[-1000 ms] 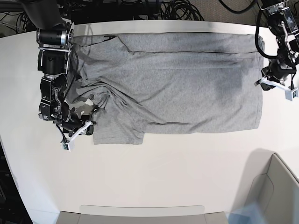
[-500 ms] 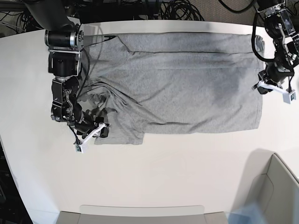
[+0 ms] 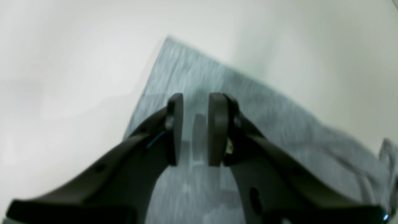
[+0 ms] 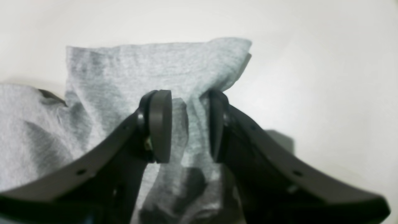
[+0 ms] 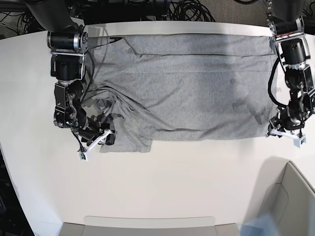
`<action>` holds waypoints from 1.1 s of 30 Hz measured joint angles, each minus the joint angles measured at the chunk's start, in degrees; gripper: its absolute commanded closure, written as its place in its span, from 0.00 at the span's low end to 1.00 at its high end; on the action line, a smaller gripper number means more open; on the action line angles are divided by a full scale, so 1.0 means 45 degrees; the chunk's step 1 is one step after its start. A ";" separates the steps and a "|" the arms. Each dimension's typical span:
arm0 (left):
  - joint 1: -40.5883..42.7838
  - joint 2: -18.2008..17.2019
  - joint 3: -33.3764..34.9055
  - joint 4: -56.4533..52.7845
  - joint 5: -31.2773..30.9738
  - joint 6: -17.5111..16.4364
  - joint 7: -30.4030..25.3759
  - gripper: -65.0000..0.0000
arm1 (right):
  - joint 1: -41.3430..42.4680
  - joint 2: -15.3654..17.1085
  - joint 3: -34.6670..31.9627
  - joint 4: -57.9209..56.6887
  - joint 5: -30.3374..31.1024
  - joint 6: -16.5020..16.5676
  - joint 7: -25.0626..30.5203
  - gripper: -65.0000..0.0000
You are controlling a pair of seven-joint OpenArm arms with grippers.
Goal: Fold the T-shirt properly
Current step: 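Move left gripper to the hem corner on that side and grasp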
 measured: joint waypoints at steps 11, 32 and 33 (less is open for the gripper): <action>-0.2293 -0.0253 0.2341 -0.4478 -0.0092 -0.0058 -0.2205 0.78 | -0.0005 0.0160 0.0000 -0.0005 0.0000 0.0092 -0.0058 0.68; -0.1598 0.0141 0.3041 -0.4634 0.1919 0.0500 -0.4711 0.77 | -0.0005 0.0151 0.0000 -0.0005 -0.0005 0.0087 -0.0053 0.68; -0.1467 0.0189 0.3269 -0.4619 0.1928 0.0845 -0.5270 0.77 | -0.0005 0.0146 0.0000 -0.0005 -0.0005 0.0087 -0.0053 0.68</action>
